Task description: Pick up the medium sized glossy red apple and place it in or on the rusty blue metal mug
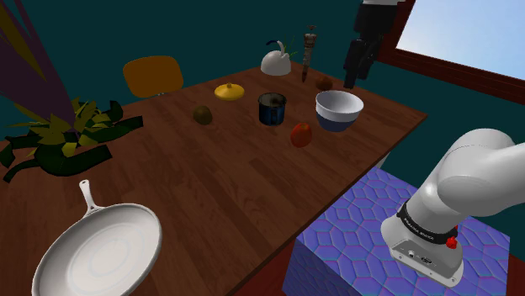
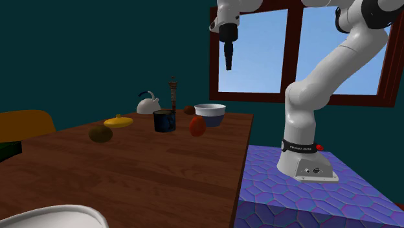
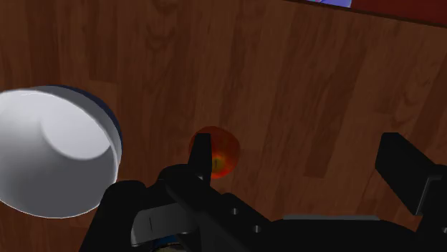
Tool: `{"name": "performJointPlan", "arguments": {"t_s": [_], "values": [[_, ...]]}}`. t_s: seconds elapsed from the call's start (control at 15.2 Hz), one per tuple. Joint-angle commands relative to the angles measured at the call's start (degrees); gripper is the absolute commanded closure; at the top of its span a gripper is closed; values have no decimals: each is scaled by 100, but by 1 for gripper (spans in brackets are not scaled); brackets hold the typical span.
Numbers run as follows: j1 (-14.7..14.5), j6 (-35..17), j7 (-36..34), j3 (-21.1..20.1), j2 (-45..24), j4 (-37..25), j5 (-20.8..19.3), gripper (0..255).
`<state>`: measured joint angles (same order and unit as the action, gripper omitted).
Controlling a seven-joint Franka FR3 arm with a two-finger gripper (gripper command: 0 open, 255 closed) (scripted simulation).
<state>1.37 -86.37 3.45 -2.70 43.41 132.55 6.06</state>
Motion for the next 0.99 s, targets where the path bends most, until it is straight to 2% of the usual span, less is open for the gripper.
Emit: {"name": "performJointPlan", "arguments": {"t_s": [0.0,0.46,0.92], "values": [[0,0,0,0,0,0,0,0],[-31,-1434,696,206,-655,731,-171,0],[-63,-2896,1362,397,-1753,1038,-262,0]]}}
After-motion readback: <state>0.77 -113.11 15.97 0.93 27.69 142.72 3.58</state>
